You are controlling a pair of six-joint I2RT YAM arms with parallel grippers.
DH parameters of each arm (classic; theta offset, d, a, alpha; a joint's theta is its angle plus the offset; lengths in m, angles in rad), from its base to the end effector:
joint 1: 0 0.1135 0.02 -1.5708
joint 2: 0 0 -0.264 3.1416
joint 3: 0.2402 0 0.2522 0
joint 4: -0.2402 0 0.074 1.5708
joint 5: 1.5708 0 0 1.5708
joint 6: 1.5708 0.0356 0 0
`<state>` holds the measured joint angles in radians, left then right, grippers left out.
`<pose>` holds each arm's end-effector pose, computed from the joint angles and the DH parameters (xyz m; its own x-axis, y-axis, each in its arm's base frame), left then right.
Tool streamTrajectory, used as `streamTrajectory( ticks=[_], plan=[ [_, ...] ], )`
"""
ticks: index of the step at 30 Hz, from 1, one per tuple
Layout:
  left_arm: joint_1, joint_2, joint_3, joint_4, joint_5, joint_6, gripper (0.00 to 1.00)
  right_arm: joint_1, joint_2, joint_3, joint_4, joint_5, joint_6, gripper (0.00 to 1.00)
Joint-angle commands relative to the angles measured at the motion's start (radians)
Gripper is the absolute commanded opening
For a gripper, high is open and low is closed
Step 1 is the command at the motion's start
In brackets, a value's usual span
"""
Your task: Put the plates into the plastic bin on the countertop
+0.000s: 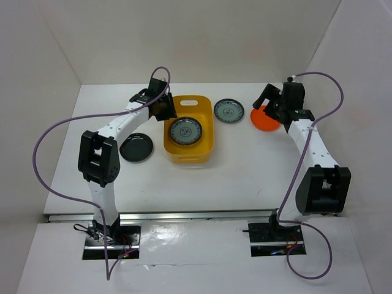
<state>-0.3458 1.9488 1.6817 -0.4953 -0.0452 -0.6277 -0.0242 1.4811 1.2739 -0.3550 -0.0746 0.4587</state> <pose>0.4228 -0.1506 0.2764 -0.7067 -0.3690 -0.6037 -0.1324 0.9071 -0.3995 0.3410 -0.0056 0.3264 -0.4950 0.4537 -0.7410 0.2011 0.8895 0.4103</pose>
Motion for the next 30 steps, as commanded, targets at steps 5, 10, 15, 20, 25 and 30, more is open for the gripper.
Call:
streamTrajectory(
  ticks=[5, 10, 15, 20, 25, 30],
  plan=[
    [-0.016, -0.103, 0.05, 0.026, 0.07, 0.026, 0.61, -0.097, -0.012, -0.102, 0.154, -0.071, 0.069, 1.0],
    [-0.039, -0.212, 0.087, -0.002, 0.064, 0.059, 1.0, -0.198, 0.094, -0.134, 0.257, -0.105, 0.049, 1.0],
    [0.143, -0.269, 0.073, -0.069, 0.22, 0.022, 1.0, -0.23, 0.207, -0.062, 0.237, -0.022, 0.049, 1.0],
    [0.287, -0.352, -0.085, -0.031, 0.274, 0.011, 1.0, -0.24, 0.303, -0.025, 0.215, 0.051, 0.067, 1.0],
    [0.355, -0.429, -0.194, 0.027, 0.335, -0.017, 1.0, -0.25, 0.373, -0.027, 0.261, 0.042, 0.112, 0.95],
    [0.355, -0.461, -0.203, 0.027, 0.326, -0.017, 1.0, -0.241, 0.453, -0.008, 0.303, 0.042, 0.112, 0.9]
  ],
)
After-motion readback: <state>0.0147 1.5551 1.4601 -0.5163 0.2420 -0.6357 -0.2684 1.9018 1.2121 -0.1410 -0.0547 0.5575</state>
